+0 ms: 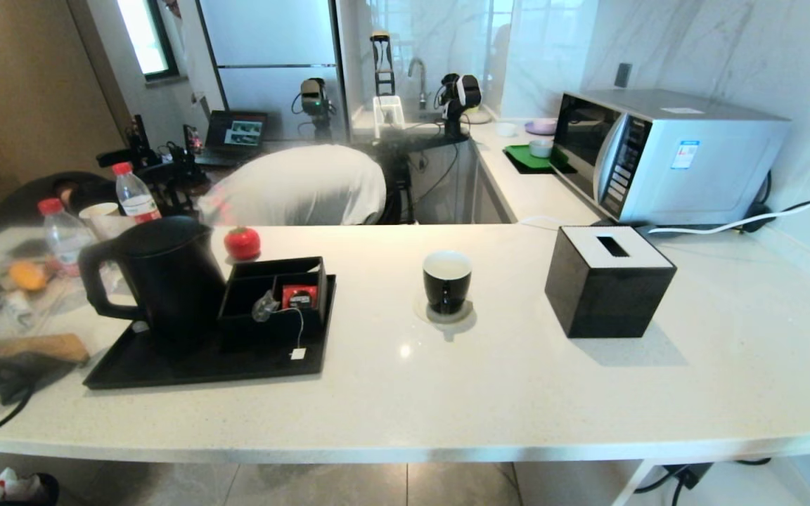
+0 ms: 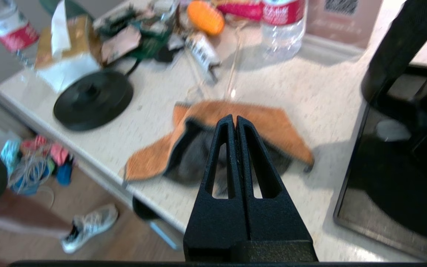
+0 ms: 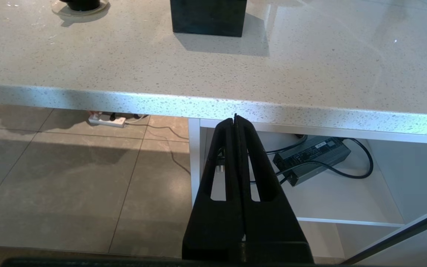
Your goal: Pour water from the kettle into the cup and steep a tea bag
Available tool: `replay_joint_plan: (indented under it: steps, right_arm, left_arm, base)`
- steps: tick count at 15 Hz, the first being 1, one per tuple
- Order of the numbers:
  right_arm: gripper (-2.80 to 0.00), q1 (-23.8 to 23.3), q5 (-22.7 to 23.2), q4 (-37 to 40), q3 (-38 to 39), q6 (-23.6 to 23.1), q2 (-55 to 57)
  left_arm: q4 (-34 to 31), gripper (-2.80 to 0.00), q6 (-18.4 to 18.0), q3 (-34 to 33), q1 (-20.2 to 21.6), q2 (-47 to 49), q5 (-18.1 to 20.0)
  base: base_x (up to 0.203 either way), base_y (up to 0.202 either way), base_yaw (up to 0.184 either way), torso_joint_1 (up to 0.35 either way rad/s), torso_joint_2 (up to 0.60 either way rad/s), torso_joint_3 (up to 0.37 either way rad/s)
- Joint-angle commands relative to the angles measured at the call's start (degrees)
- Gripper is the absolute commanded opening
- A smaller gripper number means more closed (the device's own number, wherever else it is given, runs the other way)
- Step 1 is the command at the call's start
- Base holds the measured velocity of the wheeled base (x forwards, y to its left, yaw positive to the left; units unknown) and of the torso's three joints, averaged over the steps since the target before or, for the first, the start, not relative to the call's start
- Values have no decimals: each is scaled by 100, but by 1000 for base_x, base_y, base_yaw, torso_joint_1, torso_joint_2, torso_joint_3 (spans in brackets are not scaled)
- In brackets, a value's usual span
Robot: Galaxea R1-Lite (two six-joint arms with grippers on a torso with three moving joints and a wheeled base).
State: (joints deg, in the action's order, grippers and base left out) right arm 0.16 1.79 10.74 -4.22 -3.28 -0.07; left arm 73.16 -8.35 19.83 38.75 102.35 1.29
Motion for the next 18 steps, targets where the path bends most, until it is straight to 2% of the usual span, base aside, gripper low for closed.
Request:
replay_joint_plan:
  steps: [1,3,7,9,11,14,18]
  right_arm:
    - [-280,2,5,7,0,-6,7]
    - [-280,2,5,7,0,-6,7]
    - [-280,2,5,7,0,-6,7]
    - [-280,2,5,7,0,-5,7]
    - [-280,2,5,7,0,-6,7]
    - [-280,2,5,7,0,-6,7]
    - [-280,2,5,7,0,-6,7]
  left_arm:
    - [-453,-280,3,45,79,-507,10]
    - [-1126,-280,7,42,68,-982,15]
    - [-3320,-280,-11,148,8,-1873,4]
    - [-4212,-280,3,308,-92,-2208,-4]
    - [-4741,-280,40,423,-471,-2476,-36]
    - [-5150,-280,60,493,-1156,-2868,-44]
    - [-6322,-280,64,795,-2127,-3249,-55]
  base:
    - [0,0,0,0,0,0]
    - [0,0,0,0,0,0]
    - [0,0,0,0,0,0]
    - [0,0,0,0,0,0]
    - [0,0,0,0,0,0]
    - [0,0,0,0,0,0]
    - [0,0,0,0,0,0]
